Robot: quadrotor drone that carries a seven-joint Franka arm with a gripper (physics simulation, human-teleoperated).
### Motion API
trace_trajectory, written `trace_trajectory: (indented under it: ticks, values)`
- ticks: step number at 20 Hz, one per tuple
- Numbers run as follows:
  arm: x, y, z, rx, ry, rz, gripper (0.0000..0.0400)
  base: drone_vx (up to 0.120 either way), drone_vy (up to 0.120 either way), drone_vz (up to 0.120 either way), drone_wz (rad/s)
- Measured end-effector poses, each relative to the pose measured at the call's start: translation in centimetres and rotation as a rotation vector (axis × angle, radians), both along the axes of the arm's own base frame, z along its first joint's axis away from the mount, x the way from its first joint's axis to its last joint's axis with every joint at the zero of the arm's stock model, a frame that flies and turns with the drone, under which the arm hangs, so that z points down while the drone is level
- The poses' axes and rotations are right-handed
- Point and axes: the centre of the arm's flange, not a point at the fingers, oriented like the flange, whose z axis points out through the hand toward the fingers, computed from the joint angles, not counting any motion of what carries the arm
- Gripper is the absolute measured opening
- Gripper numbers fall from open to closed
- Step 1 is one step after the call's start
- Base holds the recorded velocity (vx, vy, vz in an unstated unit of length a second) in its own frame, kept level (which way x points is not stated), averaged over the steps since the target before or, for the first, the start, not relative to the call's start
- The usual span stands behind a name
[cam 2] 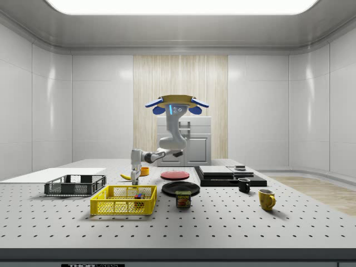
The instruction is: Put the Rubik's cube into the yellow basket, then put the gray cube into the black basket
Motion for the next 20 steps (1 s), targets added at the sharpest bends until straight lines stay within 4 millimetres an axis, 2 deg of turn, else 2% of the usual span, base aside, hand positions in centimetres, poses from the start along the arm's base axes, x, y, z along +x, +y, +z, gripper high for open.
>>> trace_trajectory:
  ticks: [14, 17, 20]
  values:
    - [0.28, 0.26, 0.89, 0.000, 0.000, 0.000, 0.0400, 0.000, 0.000, 0.000, 0.000]
    - [0.29, 0.33, 0.94, 0.000, 0.000, 0.000, 0.0327, 0.000, 0.000, 0.000, 0.000]
    - [0.29, 0.36, 0.97, 0.000, 0.000, 0.000, 0.0286, 0.000, 0.000, 0.000, 0.000]
